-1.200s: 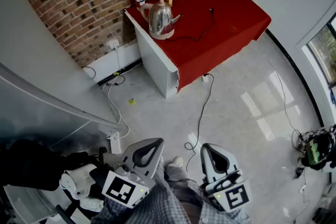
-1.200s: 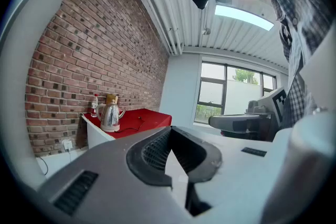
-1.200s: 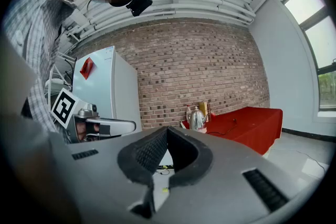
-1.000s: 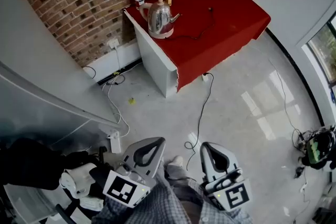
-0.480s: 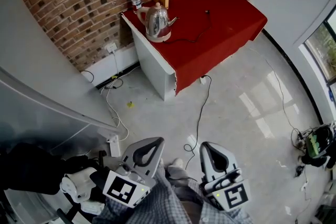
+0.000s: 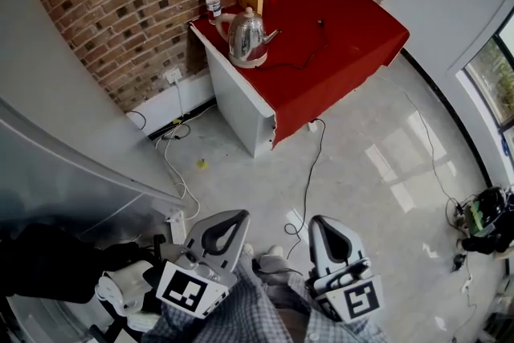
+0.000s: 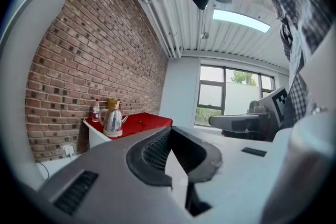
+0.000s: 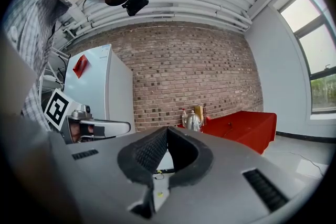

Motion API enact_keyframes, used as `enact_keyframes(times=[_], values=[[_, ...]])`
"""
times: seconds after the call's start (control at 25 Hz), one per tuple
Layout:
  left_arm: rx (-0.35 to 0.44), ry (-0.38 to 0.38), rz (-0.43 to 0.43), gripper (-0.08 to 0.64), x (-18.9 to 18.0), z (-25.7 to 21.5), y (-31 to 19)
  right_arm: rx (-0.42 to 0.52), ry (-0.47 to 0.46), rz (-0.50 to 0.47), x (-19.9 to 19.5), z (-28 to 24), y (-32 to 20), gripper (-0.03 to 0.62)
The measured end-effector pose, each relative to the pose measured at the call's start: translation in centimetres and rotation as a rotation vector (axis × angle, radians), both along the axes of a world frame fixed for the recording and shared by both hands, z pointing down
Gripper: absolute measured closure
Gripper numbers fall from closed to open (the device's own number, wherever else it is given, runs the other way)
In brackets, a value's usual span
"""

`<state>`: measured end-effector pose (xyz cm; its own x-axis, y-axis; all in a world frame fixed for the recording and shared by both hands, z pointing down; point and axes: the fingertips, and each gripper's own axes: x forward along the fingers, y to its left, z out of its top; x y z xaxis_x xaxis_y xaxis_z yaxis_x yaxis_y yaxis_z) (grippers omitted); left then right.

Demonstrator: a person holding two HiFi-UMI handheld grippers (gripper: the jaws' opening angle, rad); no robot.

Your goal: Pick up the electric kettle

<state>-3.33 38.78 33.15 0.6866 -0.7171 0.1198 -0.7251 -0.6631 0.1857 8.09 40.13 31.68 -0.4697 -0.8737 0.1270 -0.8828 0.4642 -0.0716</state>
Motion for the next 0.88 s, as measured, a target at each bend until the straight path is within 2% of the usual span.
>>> enact_keyframes(times=[0.52, 0.88], values=[[0.018, 0.001, 0.012, 0.554, -3.4, 0.3, 1.0, 0.028, 0.0, 0.042, -2.9, 0.1, 1.2, 0.586], [0.016, 0.0, 0.015, 0.554, -3.6, 0.6, 0.6, 0.017, 0.01, 0.053, -2.9, 0.5, 1.0, 0.586]])
